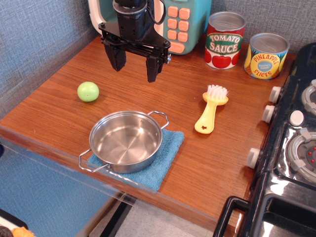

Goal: Place the pear to the right of the pot.

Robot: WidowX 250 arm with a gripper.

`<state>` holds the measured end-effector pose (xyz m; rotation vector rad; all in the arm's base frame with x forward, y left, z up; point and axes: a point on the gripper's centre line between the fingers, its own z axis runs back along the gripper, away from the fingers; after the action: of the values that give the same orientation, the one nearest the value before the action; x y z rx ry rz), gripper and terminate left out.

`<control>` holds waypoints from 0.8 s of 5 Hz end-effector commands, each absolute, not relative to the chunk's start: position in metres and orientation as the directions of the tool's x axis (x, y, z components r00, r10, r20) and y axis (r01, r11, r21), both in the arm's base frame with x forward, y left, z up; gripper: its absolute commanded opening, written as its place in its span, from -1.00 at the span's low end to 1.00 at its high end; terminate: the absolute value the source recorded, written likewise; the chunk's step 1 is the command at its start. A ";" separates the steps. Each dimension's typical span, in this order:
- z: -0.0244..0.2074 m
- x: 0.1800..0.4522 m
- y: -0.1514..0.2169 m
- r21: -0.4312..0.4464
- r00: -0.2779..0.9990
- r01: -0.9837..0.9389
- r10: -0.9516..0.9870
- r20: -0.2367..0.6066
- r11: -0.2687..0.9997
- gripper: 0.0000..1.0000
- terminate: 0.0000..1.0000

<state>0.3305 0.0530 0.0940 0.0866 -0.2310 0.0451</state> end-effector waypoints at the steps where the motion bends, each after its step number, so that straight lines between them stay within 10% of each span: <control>1: 0.094 0.330 0.053 0.081 0.972 -0.055 0.035 0.231 0.995 1.00 -1.00; 4: 0.082 0.311 0.129 0.093 0.954 -0.265 0.247 0.170 0.960 1.00 -1.00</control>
<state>0.3081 0.1271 0.0645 0.1012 -0.1084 0.2666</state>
